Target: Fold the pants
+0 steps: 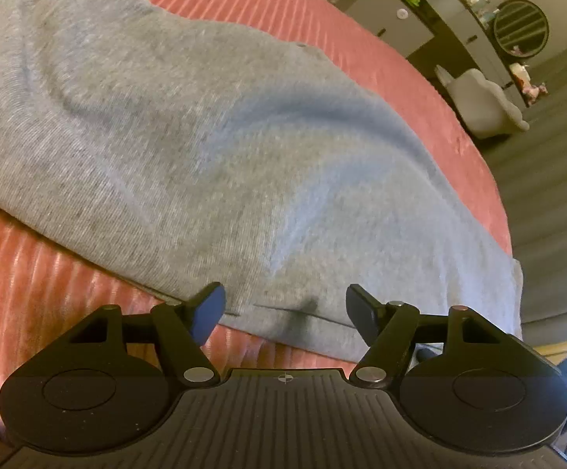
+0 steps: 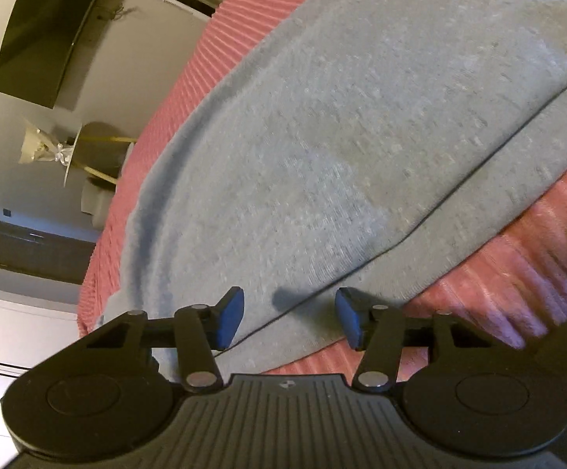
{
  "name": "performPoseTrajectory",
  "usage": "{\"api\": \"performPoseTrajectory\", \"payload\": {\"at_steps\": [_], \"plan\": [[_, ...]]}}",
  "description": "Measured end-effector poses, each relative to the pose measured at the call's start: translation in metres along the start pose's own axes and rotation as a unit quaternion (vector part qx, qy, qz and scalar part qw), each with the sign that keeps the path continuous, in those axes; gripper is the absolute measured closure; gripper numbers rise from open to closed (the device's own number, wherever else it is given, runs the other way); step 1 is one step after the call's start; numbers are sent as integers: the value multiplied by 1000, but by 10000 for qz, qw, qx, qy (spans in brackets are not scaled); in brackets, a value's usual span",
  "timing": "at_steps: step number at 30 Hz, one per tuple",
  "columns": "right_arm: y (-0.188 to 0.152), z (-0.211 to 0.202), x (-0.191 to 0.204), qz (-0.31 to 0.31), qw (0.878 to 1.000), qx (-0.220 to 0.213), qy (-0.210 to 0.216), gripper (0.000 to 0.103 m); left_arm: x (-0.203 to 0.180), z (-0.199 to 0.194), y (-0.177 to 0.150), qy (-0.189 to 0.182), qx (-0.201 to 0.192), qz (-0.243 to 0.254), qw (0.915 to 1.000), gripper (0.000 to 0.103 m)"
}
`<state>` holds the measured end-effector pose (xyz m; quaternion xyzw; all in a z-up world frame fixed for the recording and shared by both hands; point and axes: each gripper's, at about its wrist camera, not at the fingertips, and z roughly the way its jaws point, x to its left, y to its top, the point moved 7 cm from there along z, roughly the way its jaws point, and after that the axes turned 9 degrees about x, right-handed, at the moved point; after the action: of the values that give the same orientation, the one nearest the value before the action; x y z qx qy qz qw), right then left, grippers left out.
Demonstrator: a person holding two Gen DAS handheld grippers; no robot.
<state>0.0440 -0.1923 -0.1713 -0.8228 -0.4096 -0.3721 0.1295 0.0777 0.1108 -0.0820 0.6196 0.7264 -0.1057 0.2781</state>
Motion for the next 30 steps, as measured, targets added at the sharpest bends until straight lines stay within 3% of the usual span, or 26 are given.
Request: {"api": "performPoseTrajectory", "payload": {"at_steps": [4,6,8,9,12,16,21,24,28,30], "plan": [[3,8,1,169,9997,5,169,66,2,3,-5,-169,184,0,9997,29],[3,16,2,176,9997,31,191,86,1,10,-11,-371,460,-128,9982,29],[2,24,1,203,9996,102,184,94,0,17,-13,-561,637,-240,9961,29],[1,27,0,225,9995,106,180,96,1,20,-13,-481,637,-273,9964,29],[4,30,0,259,9993,75,257,98,5,25,-4,-296,485,-399,9976,29],[7,34,0,527,9969,66,575,96,9,20,-1,-545,405,-682,9954,29],[6,37,7,350,9980,138,514,94,-2,9,-7,-616,297,-463,9966,29],[8,42,5,486,9969,205,583,94,-14,6,-9,-954,289,-434,9941,27],[11,44,4,549,9964,202,606,94,-21,23,-7,-564,339,-205,9976,27],[10,41,5,550,9961,197,657,93,-16,32,-8,-636,476,-396,9961,28]]}}
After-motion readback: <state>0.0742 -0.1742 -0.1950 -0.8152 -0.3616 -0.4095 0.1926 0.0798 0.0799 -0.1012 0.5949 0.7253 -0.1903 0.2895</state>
